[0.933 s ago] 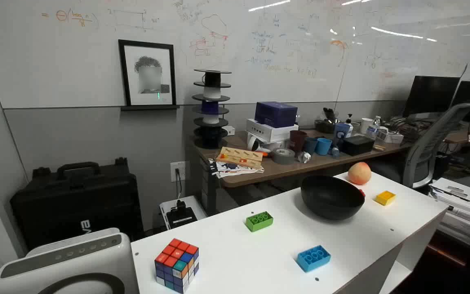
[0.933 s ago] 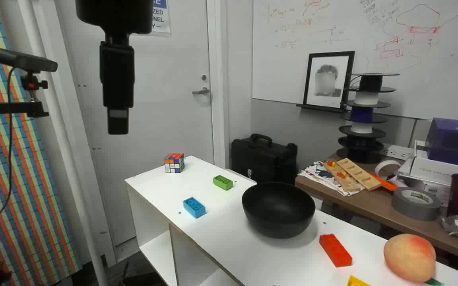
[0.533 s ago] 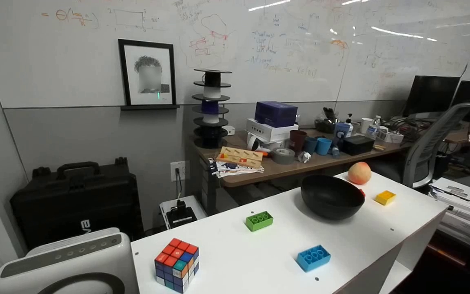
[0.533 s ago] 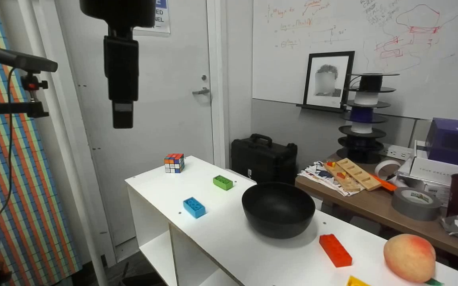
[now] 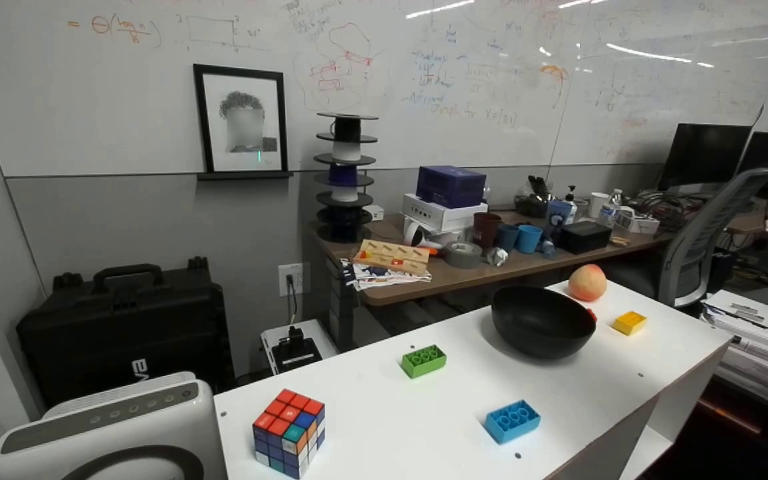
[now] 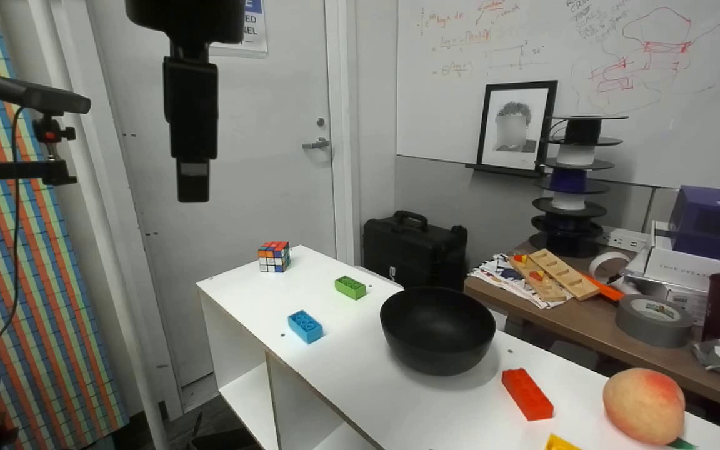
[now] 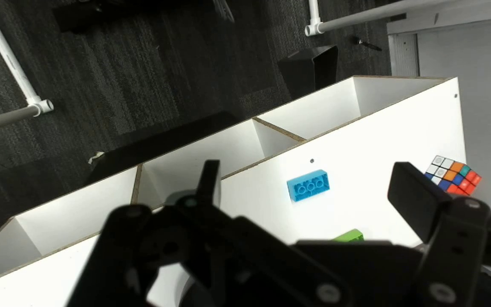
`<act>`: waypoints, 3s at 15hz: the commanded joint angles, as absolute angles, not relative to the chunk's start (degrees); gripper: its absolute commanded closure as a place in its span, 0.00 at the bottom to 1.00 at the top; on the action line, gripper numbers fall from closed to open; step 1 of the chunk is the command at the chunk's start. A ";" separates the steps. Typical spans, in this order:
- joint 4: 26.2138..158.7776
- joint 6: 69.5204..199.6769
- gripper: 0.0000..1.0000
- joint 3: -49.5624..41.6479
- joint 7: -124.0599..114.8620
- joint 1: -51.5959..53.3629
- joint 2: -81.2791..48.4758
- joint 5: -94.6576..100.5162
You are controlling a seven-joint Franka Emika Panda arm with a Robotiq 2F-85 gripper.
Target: Pick up the building block toys from the top of the cabinet and put them in the black bowl.
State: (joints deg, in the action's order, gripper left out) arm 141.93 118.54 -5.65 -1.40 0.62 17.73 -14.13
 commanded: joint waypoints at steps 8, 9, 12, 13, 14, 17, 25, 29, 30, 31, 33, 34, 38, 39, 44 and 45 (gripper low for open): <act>141.27 119.10 0.00 -4.77 -1.48 -0.01 16.41 -15.70; 140.59 119.94 0.00 -4.54 -3.11 0.15 14.91 -16.96; 138.10 124.58 0.00 -2.89 -10.72 0.56 8.71 -21.73; 137.46 127.01 0.00 -2.21 -13.34 0.70 6.73 -23.15; 136.35 129.45 0.00 -1.30 -16.55 0.95 3.98 -24.25; 132.76 134.38 0.00 0.75 -26.24 1.51 -3.61 -25.26; 118.72 137.20 0.00 2.43 -42.08 3.99 -23.68 -29.74; 112.39 136.26 0.00 2.54 -48.94 5.02 -31.23 -30.97; 111.13 136.09 0.00 2.27 -51.44 5.69 -32.84 -30.26; 110.00 136.07 0.00 2.21 -53.31 6.10 -34.21 -29.91; 107.60 135.89 0.00 2.12 -56.33 6.70 -37.08 -29.34; 106.30 135.99 0.00 1.63 -58.40 7.25 -38.71 -28.65; 102.64 135.78 0.00 -0.41 -67.03 9.04 -43.32 -25.78; 101.87 135.41 0.00 -0.71 -68.66 9.21 -44.16 -24.98; 97.60 132.85 0.00 -0.14 -72.50 8.70 -47.93 -22.88; 96.82 132.10 0.00 0.00 -72.82 8.64 -48.51 -22.62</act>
